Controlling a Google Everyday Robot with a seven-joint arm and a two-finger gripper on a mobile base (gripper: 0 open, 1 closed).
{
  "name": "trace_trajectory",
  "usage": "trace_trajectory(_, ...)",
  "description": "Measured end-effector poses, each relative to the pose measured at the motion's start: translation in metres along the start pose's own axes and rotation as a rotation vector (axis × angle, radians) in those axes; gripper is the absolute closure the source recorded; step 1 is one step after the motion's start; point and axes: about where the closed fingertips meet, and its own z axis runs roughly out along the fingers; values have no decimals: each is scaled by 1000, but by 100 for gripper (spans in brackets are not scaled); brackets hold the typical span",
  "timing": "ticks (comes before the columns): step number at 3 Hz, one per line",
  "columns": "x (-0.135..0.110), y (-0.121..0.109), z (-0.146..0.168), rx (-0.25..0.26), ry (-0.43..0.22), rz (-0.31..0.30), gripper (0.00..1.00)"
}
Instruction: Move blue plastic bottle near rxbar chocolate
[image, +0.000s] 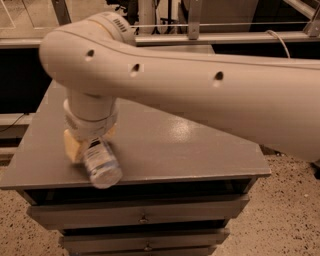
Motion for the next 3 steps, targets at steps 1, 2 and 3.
trace_trajectory(1,4,-27,-8,36,-4,-11,70)
trace_trajectory(2,3,-68,-40,0,-56,-40,99)
trace_trajectory(3,5,-90,-71,-32,-109,-131,100)
